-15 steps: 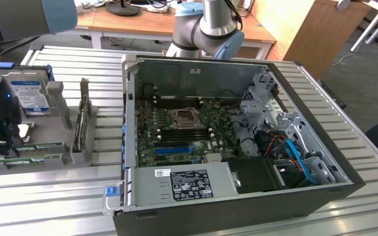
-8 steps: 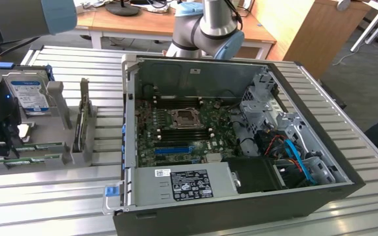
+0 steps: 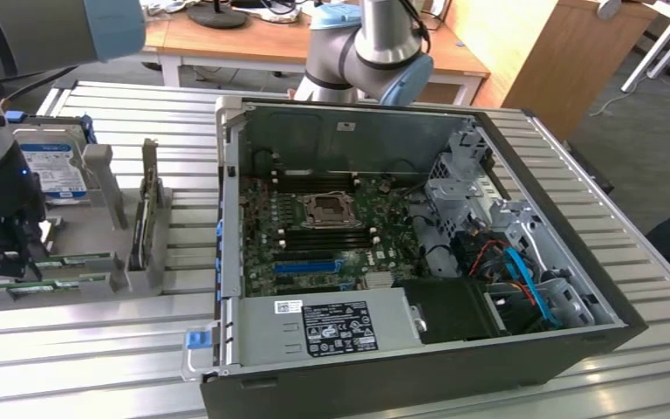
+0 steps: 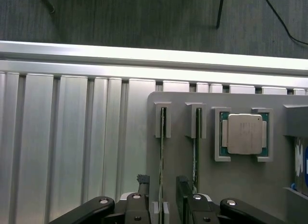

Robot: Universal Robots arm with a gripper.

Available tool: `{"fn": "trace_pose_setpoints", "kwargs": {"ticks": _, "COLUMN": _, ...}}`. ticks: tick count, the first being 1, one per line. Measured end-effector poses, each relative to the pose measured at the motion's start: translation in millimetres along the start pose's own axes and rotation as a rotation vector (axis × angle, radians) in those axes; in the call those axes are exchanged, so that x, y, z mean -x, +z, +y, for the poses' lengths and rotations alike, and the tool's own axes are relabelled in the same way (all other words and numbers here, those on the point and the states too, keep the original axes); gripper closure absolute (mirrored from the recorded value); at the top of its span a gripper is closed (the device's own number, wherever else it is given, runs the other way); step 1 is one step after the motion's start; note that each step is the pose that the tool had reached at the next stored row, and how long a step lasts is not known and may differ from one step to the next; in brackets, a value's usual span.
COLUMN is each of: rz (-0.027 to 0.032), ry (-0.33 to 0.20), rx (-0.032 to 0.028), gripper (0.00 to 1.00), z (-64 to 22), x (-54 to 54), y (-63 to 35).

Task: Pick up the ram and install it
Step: 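Pick up the ram and move it above insertion slot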

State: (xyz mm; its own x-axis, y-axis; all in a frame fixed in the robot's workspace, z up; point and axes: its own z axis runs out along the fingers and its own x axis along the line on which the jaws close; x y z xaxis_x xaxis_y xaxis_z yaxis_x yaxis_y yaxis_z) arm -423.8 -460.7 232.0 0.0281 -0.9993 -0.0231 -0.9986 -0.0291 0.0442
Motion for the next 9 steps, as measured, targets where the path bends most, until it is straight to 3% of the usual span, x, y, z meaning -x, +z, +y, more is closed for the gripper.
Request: {"fn": "trace_pose_setpoints", "kwargs": {"ticks": 9, "rz": 0.0001, "ry": 0.0, "rx": 0.0002, "gripper": 0.64, "z": -14.3, "x": -1.4, "y": -0.7}}
